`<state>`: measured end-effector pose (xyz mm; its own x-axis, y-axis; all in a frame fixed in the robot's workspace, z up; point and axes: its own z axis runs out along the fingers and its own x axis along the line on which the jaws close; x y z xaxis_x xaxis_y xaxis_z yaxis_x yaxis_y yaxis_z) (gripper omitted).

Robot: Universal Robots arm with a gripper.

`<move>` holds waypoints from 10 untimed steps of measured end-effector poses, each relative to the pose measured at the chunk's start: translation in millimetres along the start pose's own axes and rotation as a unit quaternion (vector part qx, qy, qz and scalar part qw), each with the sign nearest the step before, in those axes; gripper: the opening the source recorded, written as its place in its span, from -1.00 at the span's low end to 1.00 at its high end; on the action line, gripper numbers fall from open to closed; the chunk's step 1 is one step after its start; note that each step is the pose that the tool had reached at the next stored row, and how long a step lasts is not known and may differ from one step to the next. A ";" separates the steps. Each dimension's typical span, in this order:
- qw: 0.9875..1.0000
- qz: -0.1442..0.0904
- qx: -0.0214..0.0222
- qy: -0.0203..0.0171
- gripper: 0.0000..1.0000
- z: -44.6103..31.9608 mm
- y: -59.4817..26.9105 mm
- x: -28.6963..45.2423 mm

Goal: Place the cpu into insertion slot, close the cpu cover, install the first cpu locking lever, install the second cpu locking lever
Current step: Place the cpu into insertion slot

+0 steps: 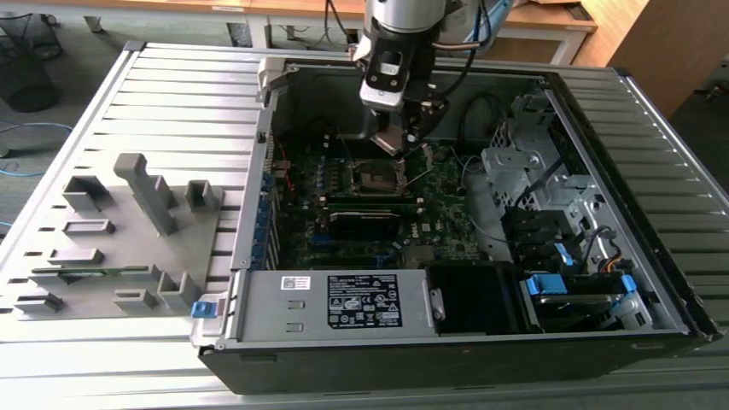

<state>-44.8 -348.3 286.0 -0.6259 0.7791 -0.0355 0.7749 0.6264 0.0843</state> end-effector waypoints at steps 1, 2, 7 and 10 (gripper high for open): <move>1.000 0.009 0.000 -0.001 0.08 0.2 0.0 0.0; 1.000 0.018 0.001 -0.002 0.08 0.4 -0.1 0.0; 0.998 0.063 0.002 -0.005 0.08 1.5 -0.1 0.1; 0.996 0.090 0.003 -0.008 0.08 2.0 -0.2 0.1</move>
<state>-44.8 -348.3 284.0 -0.4751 0.8792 -0.0355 0.8752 0.4764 0.0844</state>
